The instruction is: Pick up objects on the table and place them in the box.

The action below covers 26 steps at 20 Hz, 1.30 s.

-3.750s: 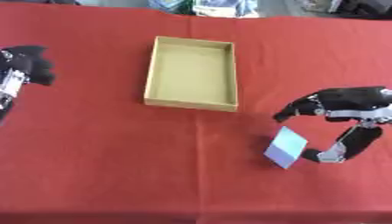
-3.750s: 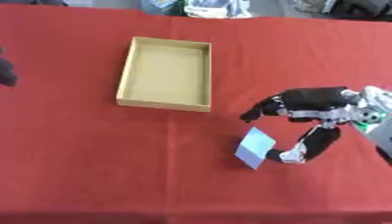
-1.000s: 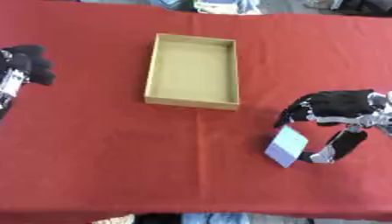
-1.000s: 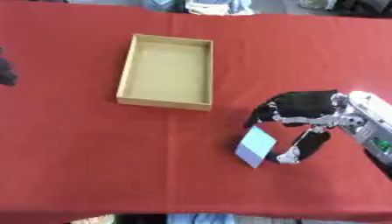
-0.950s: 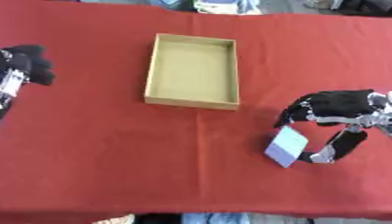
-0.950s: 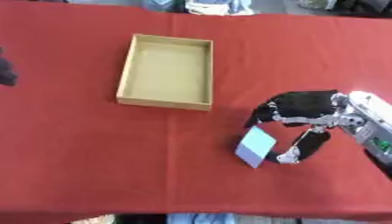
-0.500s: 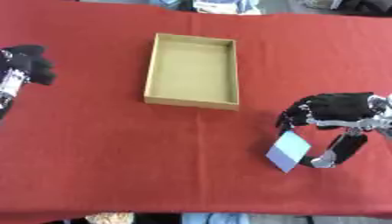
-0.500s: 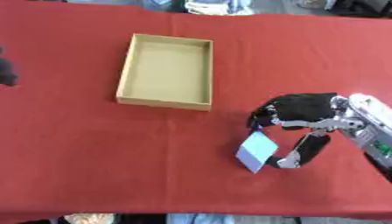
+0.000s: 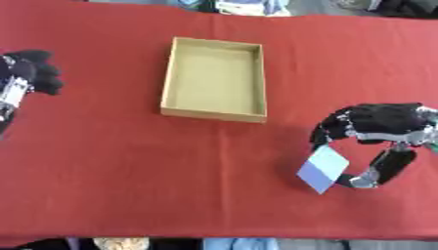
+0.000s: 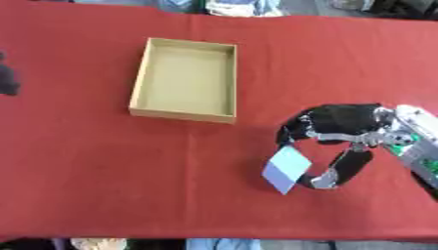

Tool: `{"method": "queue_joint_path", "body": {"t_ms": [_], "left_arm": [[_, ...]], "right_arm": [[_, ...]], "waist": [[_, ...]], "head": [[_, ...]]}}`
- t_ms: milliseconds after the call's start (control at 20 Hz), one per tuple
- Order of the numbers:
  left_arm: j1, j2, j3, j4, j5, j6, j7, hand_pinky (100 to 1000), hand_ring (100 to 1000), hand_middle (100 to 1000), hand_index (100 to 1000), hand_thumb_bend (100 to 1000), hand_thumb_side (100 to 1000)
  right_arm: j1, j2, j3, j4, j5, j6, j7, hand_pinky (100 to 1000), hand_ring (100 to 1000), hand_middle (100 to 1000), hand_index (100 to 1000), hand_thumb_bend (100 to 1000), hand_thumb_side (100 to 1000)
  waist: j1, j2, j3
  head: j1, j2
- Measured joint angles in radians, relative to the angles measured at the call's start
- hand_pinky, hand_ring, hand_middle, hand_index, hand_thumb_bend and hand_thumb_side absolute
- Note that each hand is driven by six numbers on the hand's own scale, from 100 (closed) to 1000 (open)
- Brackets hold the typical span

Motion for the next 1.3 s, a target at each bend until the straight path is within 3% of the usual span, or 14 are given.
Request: {"method": "queue_joint_path", "body": {"t_ms": [400, 650, 1000, 1050, 1100, 1300], "left_arm": [[0.001, 0.0, 0.0, 0.0, -0.003, 0.0, 0.0, 646, 630, 613, 807, 100, 788], [0.002, 0.0, 0.0, 0.0, -0.003, 0.002, -0.003, 646, 631, 613, 807, 100, 789], [-0.01, 0.0, -0.012, 0.0, -0.003, 0.002, -0.011, 647, 631, 613, 806, 100, 789], [-0.017, 0.0, -0.014, 0.0, -0.002, 0.002, -0.014, 647, 631, 613, 806, 100, 790], [-0.021, 0.0, -0.018, 0.0, 0.0, 0.002, -0.017, 647, 631, 613, 806, 100, 790], [-0.035, -0.001, -0.03, 0.0, 0.003, 0.002, -0.03, 647, 632, 613, 806, 100, 791]], "right_arm": [[-0.063, -0.046, -0.048, -0.04, -0.236, 0.083, 0.083, 775, 755, 745, 586, 158, 507], [-0.159, -0.056, -0.081, -0.021, -0.304, 0.114, 0.114, 780, 765, 754, 592, 196, 473], [-0.292, -0.04, -0.117, 0.091, -0.277, 0.112, 0.112, 786, 773, 762, 595, 221, 447], [-0.312, -0.03, -0.121, 0.118, -0.262, 0.111, 0.111, 786, 772, 763, 595, 100, 414], [-0.334, -0.017, -0.126, 0.149, -0.245, 0.109, 0.109, 787, 773, 763, 595, 227, 440], [-0.418, 0.056, -0.151, 0.302, -0.148, 0.094, 0.094, 787, 769, 762, 594, 219, 430]], "waist": [[-0.005, -0.004, 0.0], [-0.008, -0.004, 0.01], [-0.02, 0.0, 0.05], [-0.023, 0.003, 0.059], [-0.025, 0.006, 0.069], [-0.029, 0.015, 0.101]], "head": [[0.004, 0.0], [0.001, 0.0], [-0.016, 0.0], [-0.019, 0.0], [-0.023, 0.0], [-0.035, -0.004]]}}
